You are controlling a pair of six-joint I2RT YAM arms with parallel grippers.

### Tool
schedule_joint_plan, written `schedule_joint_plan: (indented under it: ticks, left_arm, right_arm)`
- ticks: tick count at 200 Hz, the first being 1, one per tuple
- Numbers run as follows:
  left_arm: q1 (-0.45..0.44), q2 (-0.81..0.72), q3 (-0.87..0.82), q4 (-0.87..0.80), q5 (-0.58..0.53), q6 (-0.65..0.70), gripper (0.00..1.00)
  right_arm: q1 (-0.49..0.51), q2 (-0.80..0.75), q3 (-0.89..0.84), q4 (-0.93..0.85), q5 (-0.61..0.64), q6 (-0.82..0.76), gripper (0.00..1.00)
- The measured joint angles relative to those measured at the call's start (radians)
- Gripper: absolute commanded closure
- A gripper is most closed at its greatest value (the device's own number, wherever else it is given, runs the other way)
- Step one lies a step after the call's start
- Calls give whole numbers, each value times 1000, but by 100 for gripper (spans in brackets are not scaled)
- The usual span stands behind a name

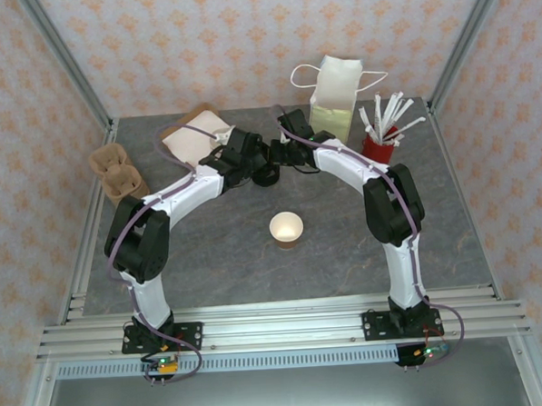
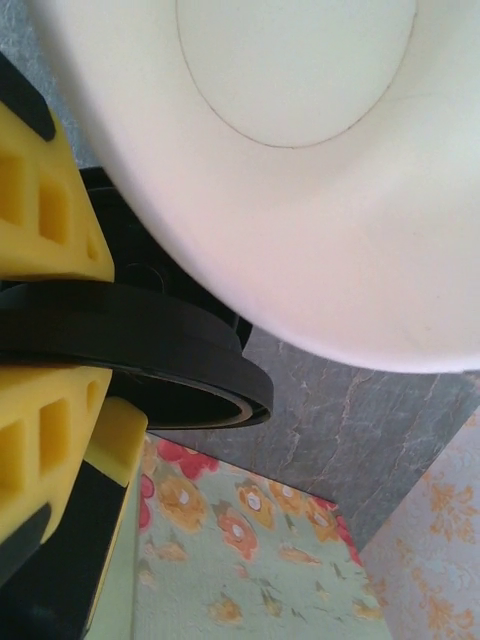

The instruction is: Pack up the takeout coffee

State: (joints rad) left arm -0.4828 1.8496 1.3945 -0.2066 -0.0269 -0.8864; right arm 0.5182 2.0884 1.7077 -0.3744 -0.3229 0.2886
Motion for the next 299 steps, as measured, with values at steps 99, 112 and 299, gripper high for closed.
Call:
schedule_joint_plan:
  ticks: [99,112,299]
  left_arm:
    - [0,-2,-1,14,-7,-4,85]
    - [-1,-19,-10,21,-5,-3,85]
    - [32,-534,-384,434,439,-366,97]
  right_arm:
    - [-11,-48,32,-100,63,-31,58]
    - [-15,-96,10,-112,72,-35,56]
    - [-19,-915,-572,324,-73,404,19]
